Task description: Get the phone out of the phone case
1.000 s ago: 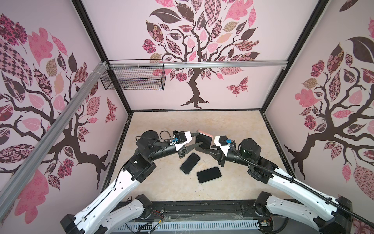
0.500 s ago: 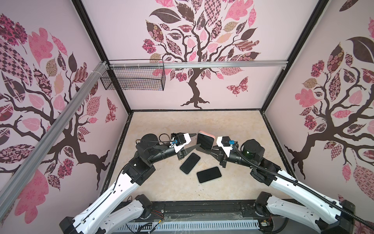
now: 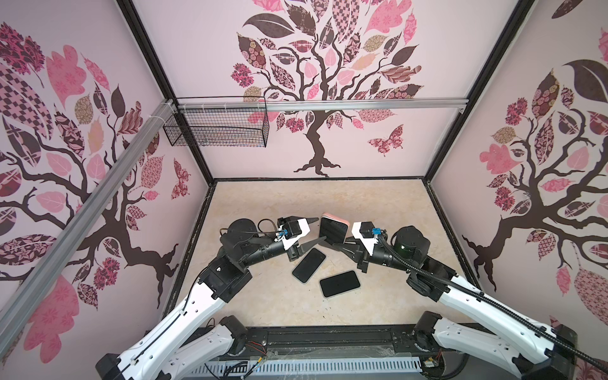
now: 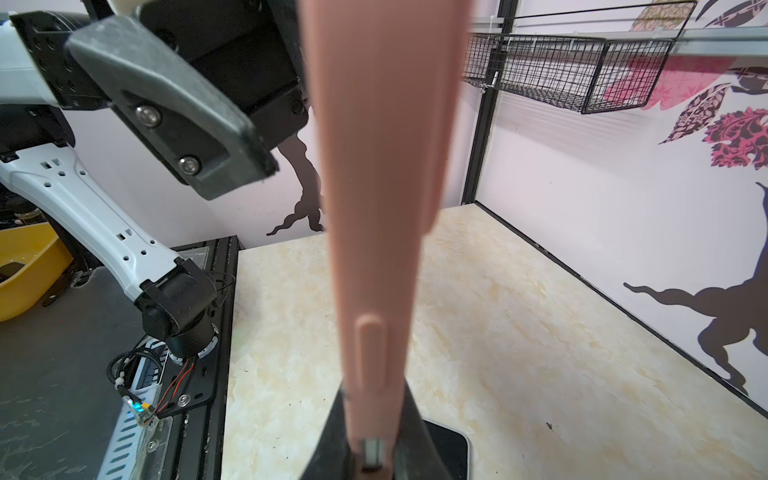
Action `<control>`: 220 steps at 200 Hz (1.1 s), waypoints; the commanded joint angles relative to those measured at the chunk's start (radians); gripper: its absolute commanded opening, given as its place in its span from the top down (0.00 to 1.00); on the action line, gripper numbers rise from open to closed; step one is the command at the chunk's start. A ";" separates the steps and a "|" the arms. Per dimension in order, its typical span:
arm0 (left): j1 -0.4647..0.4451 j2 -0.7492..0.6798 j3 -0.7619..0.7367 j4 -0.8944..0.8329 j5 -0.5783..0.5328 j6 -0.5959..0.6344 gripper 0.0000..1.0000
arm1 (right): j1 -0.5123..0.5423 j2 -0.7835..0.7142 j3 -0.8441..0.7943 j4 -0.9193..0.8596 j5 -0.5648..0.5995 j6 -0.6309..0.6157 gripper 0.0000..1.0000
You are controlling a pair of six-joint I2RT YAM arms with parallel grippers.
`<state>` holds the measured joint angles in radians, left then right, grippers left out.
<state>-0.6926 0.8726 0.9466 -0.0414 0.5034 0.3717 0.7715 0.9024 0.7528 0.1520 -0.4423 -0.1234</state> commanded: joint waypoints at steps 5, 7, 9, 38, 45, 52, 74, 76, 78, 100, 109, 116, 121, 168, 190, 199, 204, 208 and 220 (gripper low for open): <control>0.002 -0.015 -0.016 0.018 0.022 0.005 0.47 | 0.007 0.000 0.049 0.033 0.005 0.003 1.00; 0.001 -0.015 -0.016 0.018 0.021 0.006 0.47 | 0.007 0.001 0.049 0.031 0.004 0.002 1.00; 0.001 -0.015 -0.015 0.019 0.021 0.005 0.47 | 0.006 0.000 0.049 0.030 0.004 0.002 1.00; 0.001 -0.007 0.001 0.021 0.020 0.012 0.47 | 0.006 0.010 0.051 0.017 -0.018 0.002 1.00; 0.002 -0.003 0.002 0.021 0.026 0.010 0.47 | 0.007 0.013 0.054 0.014 -0.019 0.003 1.00; 0.002 0.000 0.006 0.021 0.032 0.009 0.47 | 0.007 0.014 0.054 0.014 -0.022 0.004 1.00; 0.002 0.005 0.007 0.026 0.046 0.003 0.47 | 0.006 0.016 0.057 0.011 -0.026 0.005 1.00; 0.002 0.005 0.007 0.027 0.047 0.002 0.48 | 0.007 0.017 0.057 0.011 -0.027 0.005 1.00; 0.002 0.006 0.007 0.027 0.047 0.002 0.48 | 0.006 0.017 0.057 0.011 -0.027 0.004 1.00; 0.002 0.003 0.005 0.036 0.052 -0.002 0.48 | 0.006 0.023 0.057 0.006 -0.021 0.005 1.00; 0.001 0.004 0.003 0.037 0.053 -0.004 0.48 | 0.006 0.026 0.059 0.001 -0.022 0.004 1.00; 0.002 0.004 0.003 0.038 0.055 -0.004 0.48 | 0.006 0.029 0.060 0.000 -0.025 0.004 1.00; 0.002 0.006 0.004 0.038 0.055 -0.004 0.48 | 0.006 0.029 0.060 -0.001 -0.029 0.003 1.00; 0.001 0.013 0.006 0.040 0.032 -0.001 0.48 | 0.006 0.033 0.059 -0.002 -0.079 -0.011 1.00; 0.001 0.018 0.001 0.039 0.045 -0.002 0.50 | 0.007 0.036 0.062 -0.004 -0.090 -0.013 1.00; 0.001 0.021 0.001 0.038 0.054 -0.004 0.51 | 0.006 0.038 0.067 -0.007 -0.093 -0.017 1.00; 0.002 0.022 0.001 0.038 0.059 -0.004 0.52 | 0.007 0.040 0.068 -0.011 -0.095 -0.019 1.00; 0.002 0.024 0.001 0.036 0.063 -0.004 0.52 | 0.006 0.040 0.069 -0.013 -0.097 -0.021 1.00; 0.002 0.026 -0.002 0.031 0.073 -0.005 0.53 | 0.006 0.041 0.074 -0.018 -0.106 -0.027 1.00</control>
<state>-0.6872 0.8852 0.9470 -0.0269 0.5297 0.3676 0.7700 0.9352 0.7528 0.1081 -0.4801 -0.1238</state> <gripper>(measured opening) 0.478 0.133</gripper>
